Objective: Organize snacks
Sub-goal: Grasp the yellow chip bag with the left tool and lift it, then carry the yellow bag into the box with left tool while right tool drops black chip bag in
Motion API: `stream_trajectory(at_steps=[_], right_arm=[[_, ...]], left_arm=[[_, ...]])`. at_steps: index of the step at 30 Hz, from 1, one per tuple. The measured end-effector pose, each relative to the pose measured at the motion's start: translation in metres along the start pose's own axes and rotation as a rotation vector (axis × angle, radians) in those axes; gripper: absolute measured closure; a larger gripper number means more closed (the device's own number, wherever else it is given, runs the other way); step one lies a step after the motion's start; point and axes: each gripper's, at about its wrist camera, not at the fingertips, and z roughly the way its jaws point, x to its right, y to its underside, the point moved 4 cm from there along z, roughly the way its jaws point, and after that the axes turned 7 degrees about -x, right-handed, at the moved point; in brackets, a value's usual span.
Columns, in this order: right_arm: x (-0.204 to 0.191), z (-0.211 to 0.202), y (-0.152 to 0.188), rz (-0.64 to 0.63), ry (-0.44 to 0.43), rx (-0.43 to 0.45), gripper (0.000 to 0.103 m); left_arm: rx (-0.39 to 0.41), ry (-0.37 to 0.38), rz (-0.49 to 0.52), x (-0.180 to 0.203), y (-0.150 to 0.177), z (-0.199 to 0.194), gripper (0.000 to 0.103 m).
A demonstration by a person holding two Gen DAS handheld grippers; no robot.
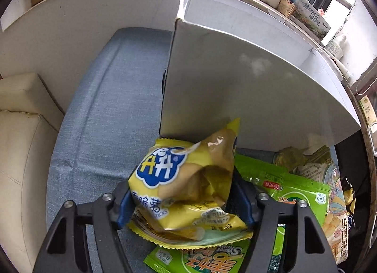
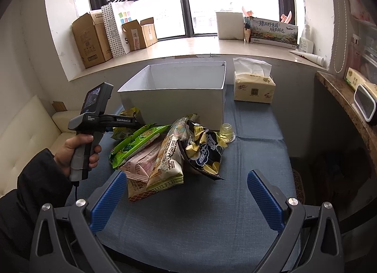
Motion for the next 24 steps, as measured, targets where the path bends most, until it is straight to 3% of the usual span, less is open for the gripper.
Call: stream_trajectory(at_steps=[4, 10, 18, 24], right_arm=[[0.004, 0.003, 0.002, 0.015, 0.001, -0.008, 0.0], [0.003, 0.009, 0.003, 0.017, -0.003, -0.018, 0.0], [0.012, 0.027, 0.004, 0.06, -0.024, -0.046, 0.0], [0.032, 0.054, -0.013, 0.129, -0.113, -0.058, 0.0]], left_arm=[[0.058, -0.014, 0.031, 0.005, 0.01, -0.021, 0.031], [0.166, 0.03, 0.068, 0.013, 0.026, -0.079, 0.031], [0.27, 0.098, 0.127, 0.026, 0.076, -0.145, 0.031], [0.303, 0.128, 0.156, 0.033, 0.108, -0.164, 0.031]])
